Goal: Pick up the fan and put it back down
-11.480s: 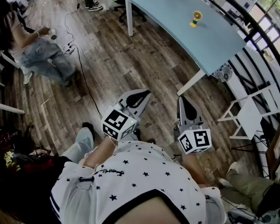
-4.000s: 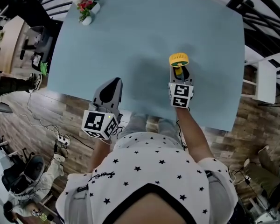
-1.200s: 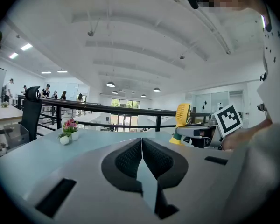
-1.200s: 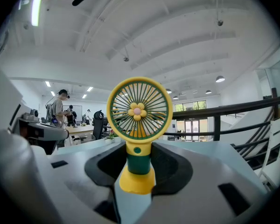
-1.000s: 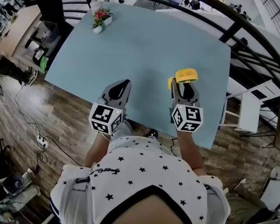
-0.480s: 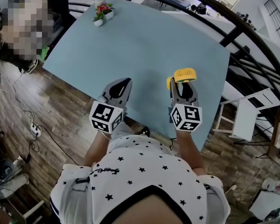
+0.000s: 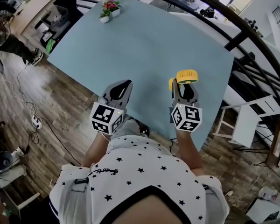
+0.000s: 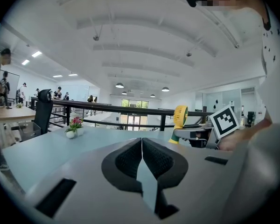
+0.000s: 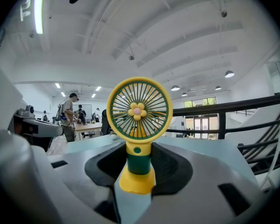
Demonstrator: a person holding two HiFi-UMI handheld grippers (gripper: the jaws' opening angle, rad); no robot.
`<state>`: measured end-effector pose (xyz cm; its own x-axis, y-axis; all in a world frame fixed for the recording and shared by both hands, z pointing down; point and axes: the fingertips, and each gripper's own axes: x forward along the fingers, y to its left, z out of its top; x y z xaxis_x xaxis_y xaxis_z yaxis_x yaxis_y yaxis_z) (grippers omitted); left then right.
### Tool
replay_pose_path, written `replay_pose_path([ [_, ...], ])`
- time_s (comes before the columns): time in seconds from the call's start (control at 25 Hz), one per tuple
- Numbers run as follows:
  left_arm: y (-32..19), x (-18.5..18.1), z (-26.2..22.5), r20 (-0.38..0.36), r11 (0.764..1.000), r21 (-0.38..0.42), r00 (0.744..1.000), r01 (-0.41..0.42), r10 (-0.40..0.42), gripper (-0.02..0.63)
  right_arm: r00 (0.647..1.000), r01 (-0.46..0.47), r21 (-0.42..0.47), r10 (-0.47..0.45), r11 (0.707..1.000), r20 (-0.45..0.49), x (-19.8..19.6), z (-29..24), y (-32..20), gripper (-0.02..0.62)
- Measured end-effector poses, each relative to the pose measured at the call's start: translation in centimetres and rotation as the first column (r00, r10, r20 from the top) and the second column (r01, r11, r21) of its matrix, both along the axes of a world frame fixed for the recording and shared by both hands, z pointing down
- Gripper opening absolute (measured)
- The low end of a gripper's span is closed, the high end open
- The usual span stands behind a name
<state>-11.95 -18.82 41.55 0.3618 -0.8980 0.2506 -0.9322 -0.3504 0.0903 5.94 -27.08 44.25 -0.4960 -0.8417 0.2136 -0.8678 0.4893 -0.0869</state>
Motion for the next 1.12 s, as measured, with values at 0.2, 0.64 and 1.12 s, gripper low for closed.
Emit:
replay_pose_path([
  [0.2, -0.3, -1.0, 0.3, 0.011, 0.999, -0.030, 1.000, -0.017, 0.018, 0.029, 0.999, -0.032, -0.019, 0.032, 0.999, -0.014, -0.4, 1.4, -0.7, 0.158],
  [0.64, -1.4, -2.7, 0.6, 0.030, 0.998, -0.045, 0.998, -0.052, 0.053, 0.029, 0.991, -0.120, -0.067, 0.116, 0.990, -0.059, 0.1, 5.2, -2.9, 0.158],
  [1.12, -1.2, -3.6, 1.3, 0.043, 0.997, -0.071, 0.998, -0.041, 0.045, 0.029, 0.984, -0.153, -0.095, 0.143, 0.984, -0.104, -0.1, 9.0, -4.4, 0.158],
])
